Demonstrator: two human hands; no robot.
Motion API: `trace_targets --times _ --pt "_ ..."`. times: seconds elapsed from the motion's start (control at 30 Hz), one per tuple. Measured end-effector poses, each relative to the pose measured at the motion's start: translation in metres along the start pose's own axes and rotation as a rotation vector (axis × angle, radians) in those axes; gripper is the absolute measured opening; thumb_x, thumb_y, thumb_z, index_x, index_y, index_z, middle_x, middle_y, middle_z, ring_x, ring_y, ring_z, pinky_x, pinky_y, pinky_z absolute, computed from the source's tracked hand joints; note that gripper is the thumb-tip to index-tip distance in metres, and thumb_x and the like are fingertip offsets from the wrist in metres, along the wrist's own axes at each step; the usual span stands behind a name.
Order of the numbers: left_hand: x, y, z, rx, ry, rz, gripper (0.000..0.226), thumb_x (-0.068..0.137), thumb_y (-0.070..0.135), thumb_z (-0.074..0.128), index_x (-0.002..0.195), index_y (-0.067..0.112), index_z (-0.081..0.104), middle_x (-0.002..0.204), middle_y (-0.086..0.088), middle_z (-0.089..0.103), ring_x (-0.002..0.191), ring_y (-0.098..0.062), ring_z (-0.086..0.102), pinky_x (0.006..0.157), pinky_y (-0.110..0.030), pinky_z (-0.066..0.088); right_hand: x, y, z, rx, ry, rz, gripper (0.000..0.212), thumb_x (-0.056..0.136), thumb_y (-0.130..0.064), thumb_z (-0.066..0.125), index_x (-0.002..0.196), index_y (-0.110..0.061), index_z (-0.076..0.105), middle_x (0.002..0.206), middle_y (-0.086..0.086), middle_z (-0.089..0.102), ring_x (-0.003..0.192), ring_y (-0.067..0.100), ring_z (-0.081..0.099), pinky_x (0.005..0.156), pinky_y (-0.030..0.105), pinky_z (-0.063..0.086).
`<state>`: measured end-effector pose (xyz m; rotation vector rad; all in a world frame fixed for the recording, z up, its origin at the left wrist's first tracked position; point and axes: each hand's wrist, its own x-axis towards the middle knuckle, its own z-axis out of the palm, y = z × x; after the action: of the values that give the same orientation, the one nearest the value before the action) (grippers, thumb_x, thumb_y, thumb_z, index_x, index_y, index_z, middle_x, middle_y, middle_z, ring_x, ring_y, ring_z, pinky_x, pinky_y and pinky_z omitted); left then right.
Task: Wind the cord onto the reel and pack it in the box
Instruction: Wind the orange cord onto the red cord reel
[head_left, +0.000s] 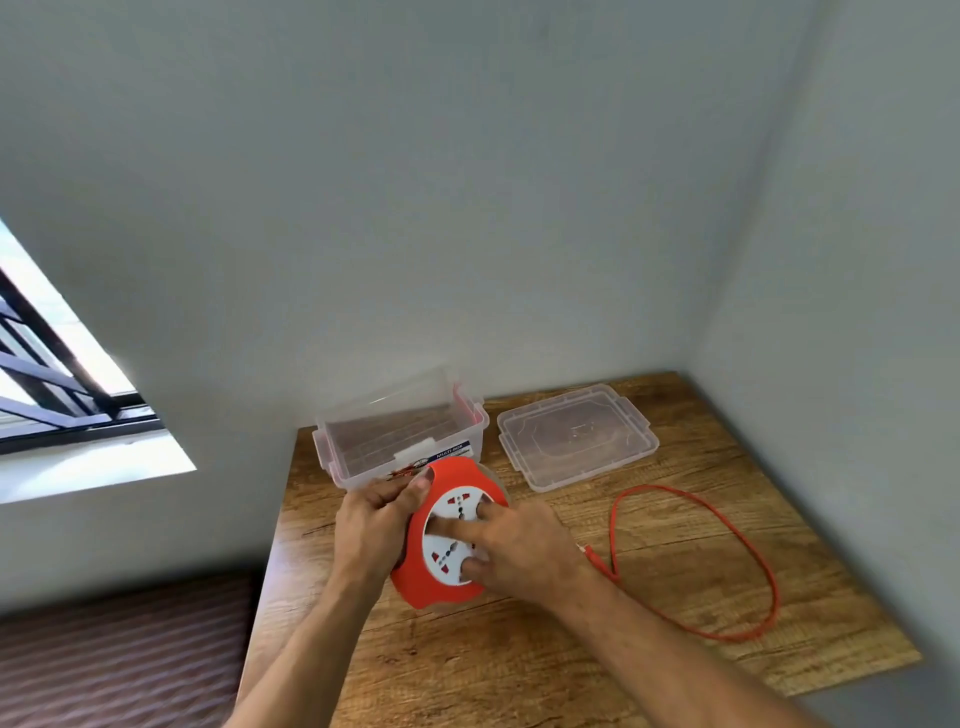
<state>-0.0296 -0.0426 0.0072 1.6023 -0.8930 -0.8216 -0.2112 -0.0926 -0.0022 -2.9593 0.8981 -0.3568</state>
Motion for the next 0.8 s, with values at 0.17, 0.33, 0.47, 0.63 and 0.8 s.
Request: trace_targets --times 0.17,0.33,0.47,0.63,0.8 --pt "-0.004 -0.006 0.001 -0.149 0.027 0.000 0.029 0.077 0.047 0.076 0.092 0.023 0.085 0.086 -0.008 0.082 0.081 -0.030 0.079 0.072 -0.048 0.064 0.004 -0.007 0.009 0.098 0.126 0.210 0.067 0.085 -0.059 0.052 0.147 -0.046 0.029 0.109 0.007 0.073 0.091 0.026 0.071 0.074 0.040 0.058" --pt "-0.008 -0.014 0.004 -0.215 0.079 0.063 0.036 0.077 0.052 0.075 0.099 0.025 0.084 0.101 -0.017 0.076 0.095 -0.032 0.075 0.082 -0.052 0.062 0.008 -0.021 0.013 0.326 0.208 0.498 0.078 0.076 -0.064 0.060 0.147 -0.042 0.037 0.117 0.002 0.072 0.095 0.021 0.071 0.077 0.036 0.062" --pt "-0.015 -0.016 0.009 -0.214 0.142 0.093 0.039 0.077 0.050 0.075 0.105 0.025 0.083 0.093 0.005 0.073 0.090 -0.012 0.070 0.083 -0.040 0.058 0.011 -0.029 0.017 0.636 0.230 0.695 0.079 0.074 -0.058 0.069 0.146 -0.039 0.043 0.126 -0.002 0.068 0.102 0.017 0.068 0.072 0.025 0.059" --pt "-0.029 -0.024 0.022 -0.207 0.184 0.129 0.026 0.078 0.042 0.076 0.103 0.036 0.077 0.094 0.020 0.069 0.095 0.000 0.067 0.075 -0.016 0.055 0.021 -0.028 0.018 0.974 0.340 0.901 0.069 0.079 -0.048 0.076 0.141 -0.032 0.050 0.129 -0.006 0.062 0.101 0.009 0.057 0.070 0.014 0.044" --pt "-0.033 -0.031 0.027 -0.175 0.164 0.180 0.025 0.087 0.020 0.077 0.107 0.035 0.076 0.102 0.019 0.068 0.103 -0.003 0.067 0.083 -0.024 0.058 0.027 -0.030 0.020 1.363 0.296 1.126 0.065 0.084 -0.040 0.075 0.141 -0.033 0.044 0.127 -0.003 0.059 0.094 0.017 0.058 0.060 0.024 0.054"
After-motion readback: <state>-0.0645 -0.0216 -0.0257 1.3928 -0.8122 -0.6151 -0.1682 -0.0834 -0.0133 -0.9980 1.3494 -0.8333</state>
